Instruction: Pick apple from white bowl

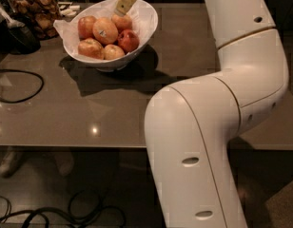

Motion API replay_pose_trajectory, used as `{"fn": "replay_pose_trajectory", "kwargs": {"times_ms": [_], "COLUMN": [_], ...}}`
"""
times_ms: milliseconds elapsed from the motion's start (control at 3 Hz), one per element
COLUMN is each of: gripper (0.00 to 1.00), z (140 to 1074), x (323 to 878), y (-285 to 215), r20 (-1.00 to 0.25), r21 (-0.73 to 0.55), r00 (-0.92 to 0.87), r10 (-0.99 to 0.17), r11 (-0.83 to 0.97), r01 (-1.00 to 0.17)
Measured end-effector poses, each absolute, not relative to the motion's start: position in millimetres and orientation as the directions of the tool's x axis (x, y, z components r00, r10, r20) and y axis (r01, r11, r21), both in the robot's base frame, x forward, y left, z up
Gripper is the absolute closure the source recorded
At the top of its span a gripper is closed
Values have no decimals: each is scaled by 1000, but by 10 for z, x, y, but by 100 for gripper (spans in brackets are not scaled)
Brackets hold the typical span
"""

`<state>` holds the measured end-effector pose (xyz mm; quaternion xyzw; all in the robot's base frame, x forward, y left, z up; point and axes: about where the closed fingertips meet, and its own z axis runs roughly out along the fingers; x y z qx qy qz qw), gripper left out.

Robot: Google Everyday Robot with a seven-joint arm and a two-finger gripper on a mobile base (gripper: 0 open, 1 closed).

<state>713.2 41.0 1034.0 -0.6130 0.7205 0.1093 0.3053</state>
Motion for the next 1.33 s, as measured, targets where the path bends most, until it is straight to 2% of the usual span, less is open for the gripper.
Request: {"fn": "replay_pose_trajectory", "kwargs": {"times_ms": [333,667,1333], "gripper": [46,45,37], "z": [10278,10227,10087], "x": [7157,7177,7206], "y": [471,523,673], "r20": [-563,-552,-517], "r21": [-212,-211,-213], "r00": [-64,-61,-34], "r10": [-824,-832,-855], "r11": [219,210,167], "r01": [-952,-955,-963]}}
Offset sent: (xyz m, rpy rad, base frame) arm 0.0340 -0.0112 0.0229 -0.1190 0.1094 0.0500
